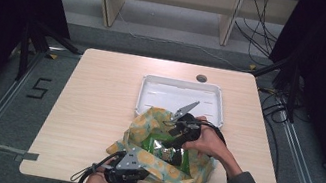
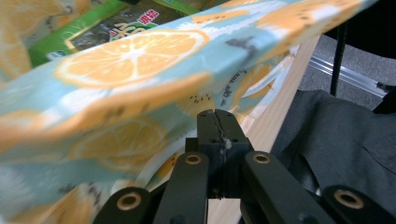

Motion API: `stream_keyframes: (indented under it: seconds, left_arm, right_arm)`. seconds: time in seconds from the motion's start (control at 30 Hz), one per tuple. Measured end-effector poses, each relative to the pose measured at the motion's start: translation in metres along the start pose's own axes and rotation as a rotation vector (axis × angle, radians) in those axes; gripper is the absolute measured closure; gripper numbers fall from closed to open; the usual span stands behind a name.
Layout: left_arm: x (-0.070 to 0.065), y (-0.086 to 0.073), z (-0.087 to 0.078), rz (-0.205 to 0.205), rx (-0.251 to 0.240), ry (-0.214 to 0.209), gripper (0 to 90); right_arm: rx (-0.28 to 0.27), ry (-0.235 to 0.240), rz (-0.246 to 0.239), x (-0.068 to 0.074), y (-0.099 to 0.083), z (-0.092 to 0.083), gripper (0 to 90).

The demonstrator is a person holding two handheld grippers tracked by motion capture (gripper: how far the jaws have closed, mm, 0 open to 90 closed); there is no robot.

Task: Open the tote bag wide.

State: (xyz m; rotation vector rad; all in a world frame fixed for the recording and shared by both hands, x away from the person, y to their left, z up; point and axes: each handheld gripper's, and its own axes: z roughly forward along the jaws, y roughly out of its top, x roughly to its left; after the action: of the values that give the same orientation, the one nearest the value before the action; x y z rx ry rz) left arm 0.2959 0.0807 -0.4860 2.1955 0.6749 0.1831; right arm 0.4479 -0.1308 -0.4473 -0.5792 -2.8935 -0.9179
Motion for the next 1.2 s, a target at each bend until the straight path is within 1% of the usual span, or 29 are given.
stream_keyframes:
  seconds: [0.07,0.1,0.13,0.17,0.2,0.27,0.3,0.33,0.37,0.43,0.47,0.5,0.53,0.57,0.6,0.63,0.67,0.7,0.77,0.83,0.93,0.97,1.0,1.03,1.07,1.1,1.13,1.17,1.2]
  left_arm:
    - [0.001,0.001,0.01,0.004,0.007,0.001,89.5]
    - [0.0,0.002,0.014,-0.008,0.003,0.001,89.5]
    - [0.002,0.003,0.015,0.031,0.023,-0.003,89.6]
    - [0.0,0.003,0.018,0.006,0.023,-0.002,89.6]
    - [0.0,0.003,0.018,0.006,0.023,-0.002,89.7]
    - [0.003,0.005,0.023,0.036,0.019,0.007,89.7]
    - [0.003,0.006,0.024,0.008,0.021,0.008,89.7]
    - [0.005,0.007,0.025,0.027,0.017,0.009,89.7]
    - [0.006,0.007,0.026,0.004,0.019,0.014,89.7]
    - [0.007,0.008,0.026,0.018,0.027,0.003,89.6]
    - [0.009,0.008,0.028,0.026,0.03,0.001,89.7]
    - [0.008,0.008,0.028,0.01,0.029,0.002,89.7]
    - [0.009,0.009,0.029,0.02,0.034,0.002,89.7]
    - [0.009,0.009,0.029,0.02,0.034,0.002,89.7]
    - [0.009,0.009,0.03,-0.002,0.031,0.005,89.7]
    - [0.01,0.009,0.031,-0.003,0.034,0.001,89.7]
    - [0.01,0.009,0.031,-0.003,0.034,0.001,89.7]
    - [0.011,0.009,0.032,0.001,0.034,0.002,89.7]
    - [0.012,0.01,0.032,0.024,0.039,0.01,89.6]
    - [0.012,0.009,0.034,0.005,0.044,0.013,89.7]
    - [0.015,0.009,0.035,0.009,0.049,0.016,89.7]
    - [0.015,0.008,0.035,-0.006,0.046,0.023,89.7]
    - [0.016,0.009,0.035,0.016,0.048,0.025,89.7]
    - [0.017,0.009,0.036,-0.003,0.048,0.036,89.7]
    - [0.019,0.01,0.036,0.016,0.048,0.039,89.7]
    - [0.018,0.01,0.036,-0.017,0.041,0.031,89.7]
    - [0.018,0.01,0.036,-0.017,0.041,0.031,89.7]
    - [0.02,0.011,0.036,0.006,0.045,0.047,89.7]
    - [0.019,0.011,0.036,-0.007,0.046,0.046,89.7]
  right_arm:
    - [0.012,-0.006,0.022,-0.005,0.0,0.004,41.3]
    - [0.019,-0.005,0.029,-0.007,0.0,0.005,41.2]
    - [0.025,-0.002,0.035,-0.008,-0.001,0.006,41.2]
    - [0.028,-0.01,0.025,-0.011,-0.002,0.008,41.2]
    - [0.028,-0.003,0.038,-0.011,-0.002,0.01,41.2]
    - [0.031,0.003,0.037,-0.014,-0.004,0.014,41.2]
    - [0.033,0.005,0.041,-0.015,-0.004,0.015,41.3]
    - [0.046,0.01,0.032,-0.018,-0.005,0.016,41.3]
    - [0.048,0.005,0.057,-0.017,-0.006,0.017,41.3]
    - [0.039,-0.004,0.049,-0.02,-0.006,0.018,42.0]
    - [0.039,0.018,0.033,-0.022,-0.006,0.019,42.0]
    - [0.041,0.0,0.06,-0.021,-0.006,0.019,41.8]
    - [0.038,0.006,0.063,-0.021,-0.006,0.02,41.7]
    - [0.04,0.012,0.056,-0.022,-0.006,0.021,41.6]
    - [0.047,0.009,0.063,-0.022,-0.005,0.022,41.6]
    - [0.037,0.007,0.041,-0.024,-0.004,0.025,41.4]
    - [0.037,0.007,0.041,-0.024,-0.004,0.025,41.4]
    - [0.048,0.01,0.066,-0.022,-0.003,0.027,41.3]
    - [0.046,0.014,0.054,-0.023,-0.003,0.028,41.6]
    - [0.045,0.016,0.049,-0.024,-0.002,0.031,41.8]
    - [0.054,0.021,0.051,-0.023,-0.002,0.032,41.8]
    - [0.054,0.023,0.05,-0.023,-0.002,0.032,41.8]
    - [0.052,0.028,0.057,-0.023,-0.002,0.032,41.8]
    - [0.053,0.029,0.059,-0.023,-0.002,0.031,41.9]
    - [0.06,0.047,0.089,-0.021,-0.002,0.031,41.6]
    - [0.066,0.037,0.086,-0.021,-0.003,0.031,41.6]
    - [0.066,0.037,0.086,-0.021,-0.003,0.031,41.6]
    - [0.061,0.036,0.081,-0.021,-0.003,0.032,41.7]
    - [0.063,0.041,0.068,-0.022,-0.004,0.032,41.5]
